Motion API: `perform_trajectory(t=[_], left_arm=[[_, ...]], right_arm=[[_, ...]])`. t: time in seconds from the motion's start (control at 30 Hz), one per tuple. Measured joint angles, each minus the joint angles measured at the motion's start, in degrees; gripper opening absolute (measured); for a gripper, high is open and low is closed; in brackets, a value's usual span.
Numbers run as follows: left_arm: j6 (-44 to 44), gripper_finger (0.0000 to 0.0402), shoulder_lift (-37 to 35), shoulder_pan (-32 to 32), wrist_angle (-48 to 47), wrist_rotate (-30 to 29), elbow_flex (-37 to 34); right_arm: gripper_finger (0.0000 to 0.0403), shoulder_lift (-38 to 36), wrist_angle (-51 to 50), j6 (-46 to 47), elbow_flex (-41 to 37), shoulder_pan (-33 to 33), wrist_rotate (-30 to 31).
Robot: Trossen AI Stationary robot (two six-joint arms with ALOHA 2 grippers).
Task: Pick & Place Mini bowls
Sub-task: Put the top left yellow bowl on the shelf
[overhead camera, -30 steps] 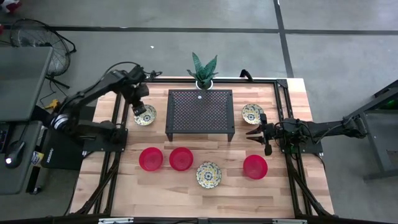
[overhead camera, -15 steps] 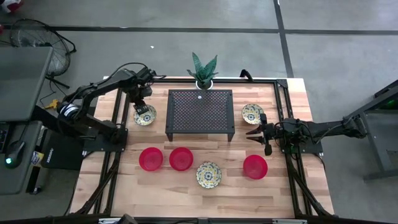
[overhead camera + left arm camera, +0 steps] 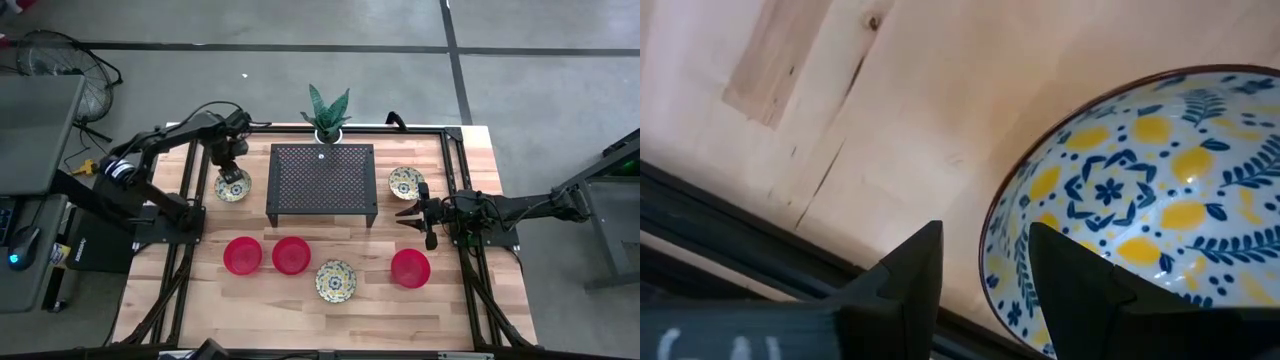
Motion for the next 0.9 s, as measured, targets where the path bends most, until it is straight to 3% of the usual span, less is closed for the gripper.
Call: perform_trajectory(t=[0.47,0.9], left_arm=[[2.0,0.0137,1.8,0.0,-0.2,0.6,0.0],[3.5,0.0011,1.7,0.0,-1.3,0.6,0.1]], right_arm=[[0.0073,0.0,0.0,0.0,0.0,0.0,0.0],[0.0073,0.0,0.0,0.0,0.0,0.0,0.0]])
